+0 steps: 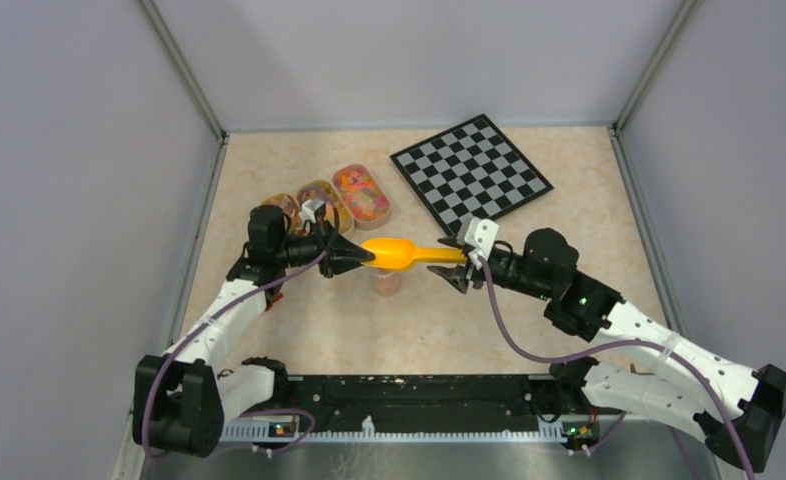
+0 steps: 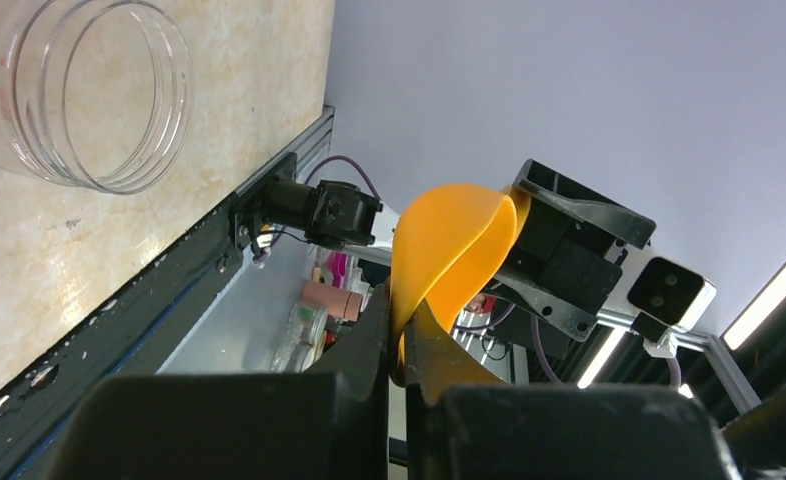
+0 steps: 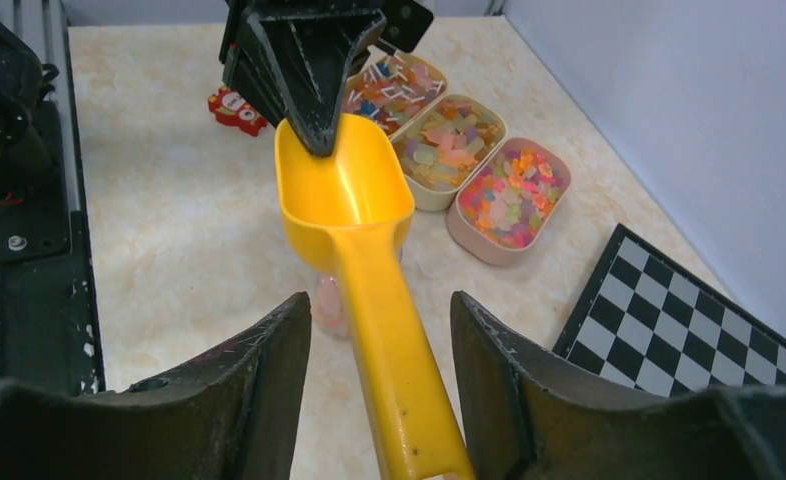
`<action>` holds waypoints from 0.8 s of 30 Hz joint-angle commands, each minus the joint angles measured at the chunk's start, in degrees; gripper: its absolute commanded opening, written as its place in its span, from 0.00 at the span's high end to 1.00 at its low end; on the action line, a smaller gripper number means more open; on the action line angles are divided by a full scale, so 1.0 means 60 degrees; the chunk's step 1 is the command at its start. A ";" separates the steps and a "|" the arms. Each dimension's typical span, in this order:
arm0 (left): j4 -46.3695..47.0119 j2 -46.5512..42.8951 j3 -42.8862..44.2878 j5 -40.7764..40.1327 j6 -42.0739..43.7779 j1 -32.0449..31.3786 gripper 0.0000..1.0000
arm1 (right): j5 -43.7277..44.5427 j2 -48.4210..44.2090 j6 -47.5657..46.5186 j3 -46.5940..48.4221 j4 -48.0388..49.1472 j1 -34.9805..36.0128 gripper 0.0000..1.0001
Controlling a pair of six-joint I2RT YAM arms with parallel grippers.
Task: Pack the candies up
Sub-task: Adjust the spatula.
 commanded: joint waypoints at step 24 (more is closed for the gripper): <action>0.2412 -0.0186 -0.0590 0.0899 -0.1629 -0.0069 1.00 | -0.1944 0.0103 0.0764 0.0104 0.0750 -0.1036 0.61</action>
